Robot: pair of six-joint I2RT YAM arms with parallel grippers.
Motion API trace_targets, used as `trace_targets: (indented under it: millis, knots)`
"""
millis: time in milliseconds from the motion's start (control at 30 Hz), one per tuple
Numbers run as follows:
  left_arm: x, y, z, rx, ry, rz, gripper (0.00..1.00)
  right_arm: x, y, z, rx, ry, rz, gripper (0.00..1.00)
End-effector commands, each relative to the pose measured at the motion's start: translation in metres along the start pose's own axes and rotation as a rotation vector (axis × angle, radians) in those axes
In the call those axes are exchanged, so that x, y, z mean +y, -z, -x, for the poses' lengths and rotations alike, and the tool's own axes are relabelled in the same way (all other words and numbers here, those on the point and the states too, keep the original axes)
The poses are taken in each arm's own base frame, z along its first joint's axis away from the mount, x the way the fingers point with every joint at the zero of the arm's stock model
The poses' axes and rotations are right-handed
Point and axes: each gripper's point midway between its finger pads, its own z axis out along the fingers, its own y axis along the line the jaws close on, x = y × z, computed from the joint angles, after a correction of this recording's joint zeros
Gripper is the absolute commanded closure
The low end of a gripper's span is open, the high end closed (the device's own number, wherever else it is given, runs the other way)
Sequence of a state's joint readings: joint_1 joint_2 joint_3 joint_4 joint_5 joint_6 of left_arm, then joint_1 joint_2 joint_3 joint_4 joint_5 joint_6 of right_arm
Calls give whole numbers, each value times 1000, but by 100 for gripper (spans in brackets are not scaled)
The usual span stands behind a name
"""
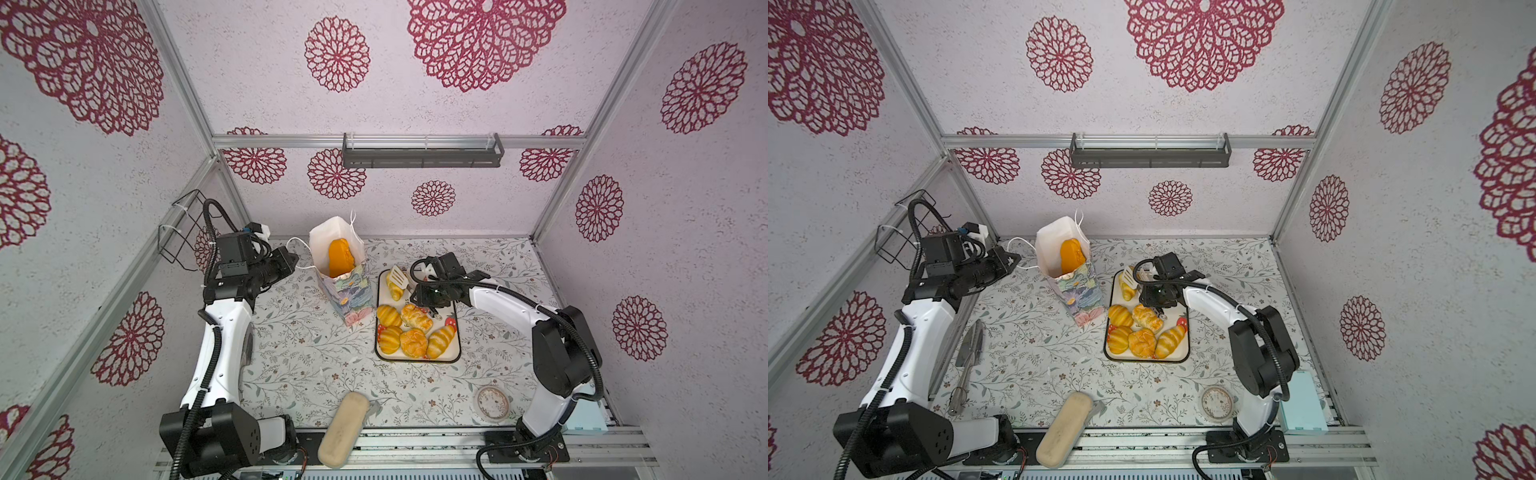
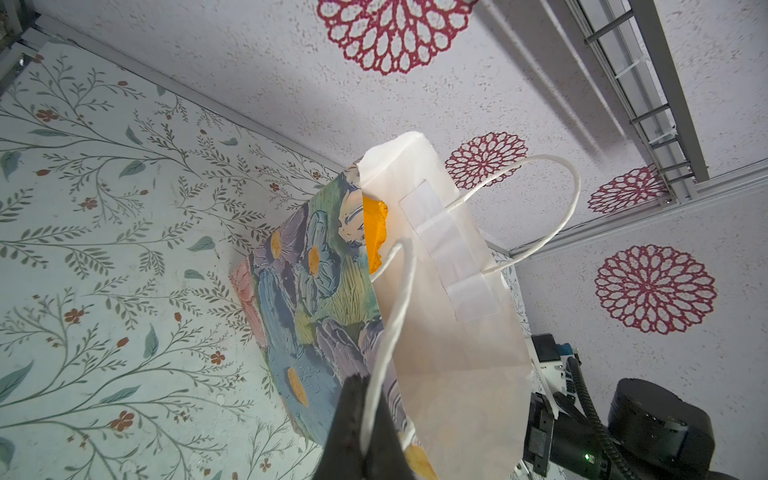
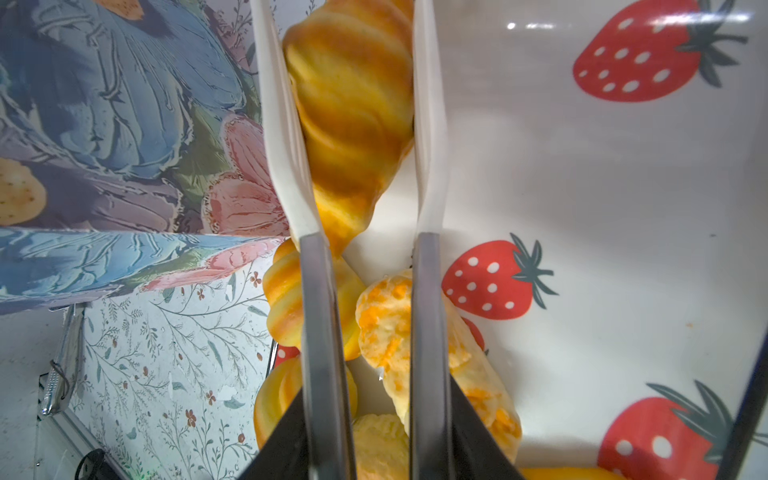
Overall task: Place the fake bread into the paper bag
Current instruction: 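Lift the croissant with the tongs and carry it over the paper bag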
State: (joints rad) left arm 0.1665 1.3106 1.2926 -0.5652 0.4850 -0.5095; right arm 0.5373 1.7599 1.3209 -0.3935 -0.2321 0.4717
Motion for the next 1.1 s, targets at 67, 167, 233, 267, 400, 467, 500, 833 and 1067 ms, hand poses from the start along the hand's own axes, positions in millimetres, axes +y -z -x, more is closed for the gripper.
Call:
trace_targets:
  millis: [67, 167, 233, 267, 400, 467, 500, 833, 1067]
  knots:
    - [3, -2, -2, 4, 11, 1, 100, 15, 41, 27, -126, 31, 32, 58]
    - [3, -2, -2, 5, 11, 1, 100, 16, 51, 29, -153, 42, 33, 58]
    - [3, -2, -2, 3, 12, 1, 100, 19, 56, 31, -165, 47, 37, 58]
    - [3, -1, -1, 2, 11, 1, 100, 20, 59, 32, -172, 49, 39, 58]
    - [3, -1, -2, 4, 10, 0, 100, 24, 70, 35, -196, 58, 48, 58]
    - [2, -1, -1, 0, 9, 1, 100, 26, 77, 37, -209, 61, 54, 58]
    - [2, -1, -2, 3, 10, -1, 100, 27, 80, 38, -215, 62, 56, 58]
    - [1, -1, -2, 4, 7, -3, 100, 43, 112, 49, -279, 80, 90, 58]
    - [2, -2, -2, 3, 8, 1, 100, 55, 135, 56, -324, 92, 131, 58]
